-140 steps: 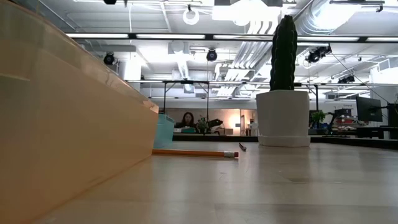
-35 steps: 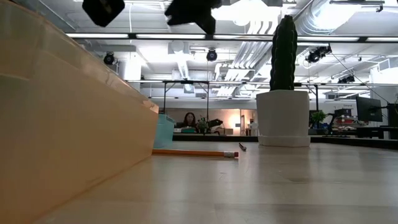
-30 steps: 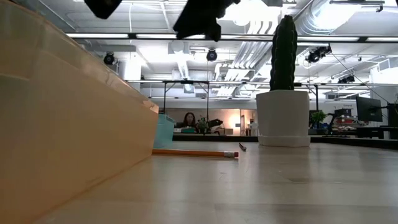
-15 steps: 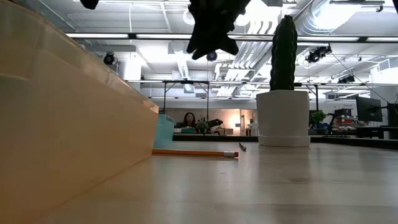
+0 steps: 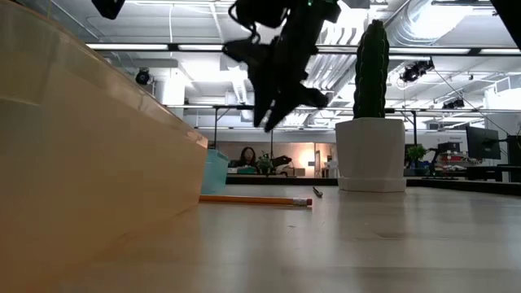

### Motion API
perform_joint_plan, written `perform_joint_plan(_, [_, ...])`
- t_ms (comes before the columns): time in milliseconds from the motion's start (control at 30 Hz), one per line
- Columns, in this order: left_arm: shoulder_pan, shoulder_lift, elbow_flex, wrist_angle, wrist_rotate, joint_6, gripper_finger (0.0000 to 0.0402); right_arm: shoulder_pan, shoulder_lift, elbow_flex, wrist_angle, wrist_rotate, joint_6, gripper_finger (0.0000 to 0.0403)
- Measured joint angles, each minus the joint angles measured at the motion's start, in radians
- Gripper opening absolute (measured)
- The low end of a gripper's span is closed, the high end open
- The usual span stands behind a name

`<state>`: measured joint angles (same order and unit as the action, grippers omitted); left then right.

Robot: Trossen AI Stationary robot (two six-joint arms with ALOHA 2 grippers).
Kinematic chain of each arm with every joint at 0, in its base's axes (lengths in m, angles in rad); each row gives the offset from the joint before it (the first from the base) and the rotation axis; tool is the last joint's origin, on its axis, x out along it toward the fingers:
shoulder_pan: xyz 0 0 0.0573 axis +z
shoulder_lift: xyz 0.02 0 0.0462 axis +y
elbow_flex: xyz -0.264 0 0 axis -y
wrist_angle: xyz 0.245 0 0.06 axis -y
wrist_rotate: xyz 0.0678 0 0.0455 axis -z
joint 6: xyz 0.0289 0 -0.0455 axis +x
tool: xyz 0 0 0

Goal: Sort pens & pencils
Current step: Put the blue pencil into the orange bin

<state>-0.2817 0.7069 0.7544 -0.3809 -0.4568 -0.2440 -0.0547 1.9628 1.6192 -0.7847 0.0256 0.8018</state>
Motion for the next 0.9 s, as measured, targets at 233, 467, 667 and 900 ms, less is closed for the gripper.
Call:
perform_joint_plan(233, [0.0,-0.022,0.0,-0.073,0.004,0.003,0.0097,-0.02,0.028,0.001,-0.149,0.043,0.118,0.0094])
perform_joint_plan(467, [0.0,-0.063,0.0,-0.114,0.008,0.033,0.0097,-0.041,0.057,0.0,-0.187,0.027,0.218,0.0094])
perform_joint_plan(667, [0.0,-0.108,0.0,-0.182,0.01,0.051,0.0097,-0.066,0.057,0.0,-0.208,0.035,0.298,0.0094])
perform_joint_plan(900, [0.0,-0.131,0.0,-0.236,0.009,0.074,0.0097,-0.092,0.084,0.001,-0.256,0.001,0.34,0.0094])
